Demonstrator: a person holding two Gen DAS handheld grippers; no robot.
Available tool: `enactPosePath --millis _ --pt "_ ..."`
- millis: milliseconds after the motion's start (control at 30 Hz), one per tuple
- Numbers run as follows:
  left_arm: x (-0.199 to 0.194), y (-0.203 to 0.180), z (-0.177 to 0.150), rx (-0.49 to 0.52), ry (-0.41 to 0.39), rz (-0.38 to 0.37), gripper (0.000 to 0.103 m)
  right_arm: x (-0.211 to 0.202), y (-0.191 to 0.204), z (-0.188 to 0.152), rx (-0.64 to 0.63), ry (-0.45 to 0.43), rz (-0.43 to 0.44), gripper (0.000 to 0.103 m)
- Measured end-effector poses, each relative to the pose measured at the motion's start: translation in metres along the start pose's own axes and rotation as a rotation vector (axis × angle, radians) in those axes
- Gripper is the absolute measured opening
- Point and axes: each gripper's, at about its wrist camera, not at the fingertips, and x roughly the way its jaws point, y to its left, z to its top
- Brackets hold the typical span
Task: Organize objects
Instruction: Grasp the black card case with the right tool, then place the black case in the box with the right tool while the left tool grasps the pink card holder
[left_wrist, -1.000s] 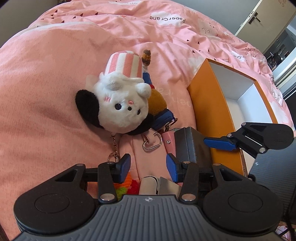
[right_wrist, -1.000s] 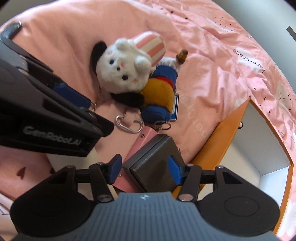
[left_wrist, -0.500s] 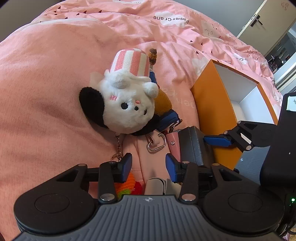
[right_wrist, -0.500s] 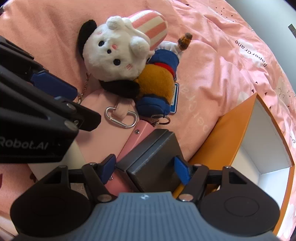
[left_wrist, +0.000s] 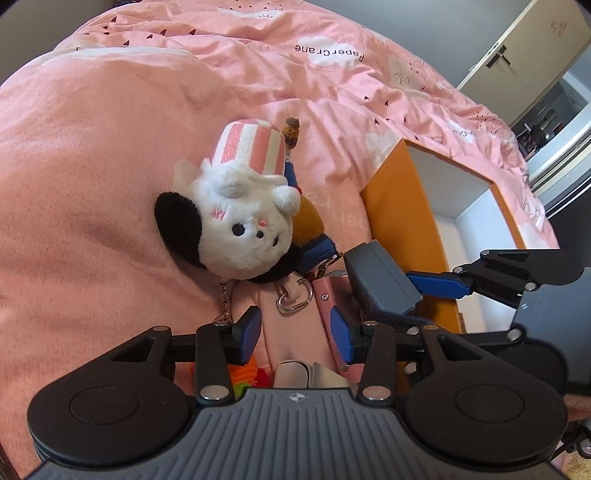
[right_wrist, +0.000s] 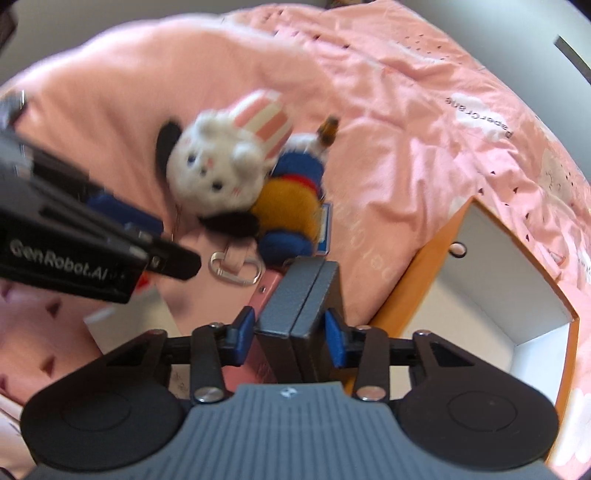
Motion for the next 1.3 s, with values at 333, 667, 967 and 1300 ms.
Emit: enactPosePath --millis 333,667,967,1300 --pt "-0.013 0.005 0.007 -0.035 -0.035 0.006 0.049 -0.019 -0.046 0.007 0.366 -0.111 0.279 0.040" --pt "-0.014 0.012 0.006 -0.029 -0.008 0.053 0.049 -0.006 -0.040 -0.003 0.389 0.025 0.300 0.041" --pt "-0.011 0.005 0.006 -0.015 -0.007 0.039 0.049 0.012 -0.041 0.006 0.373 0.062 0.271 0.038" --pt "0.002 -0.016 0.007 0.042 0.020 -0.031 0.049 -0.014 -0.049 -0.006 0.354 -0.009 0.195 0.036"
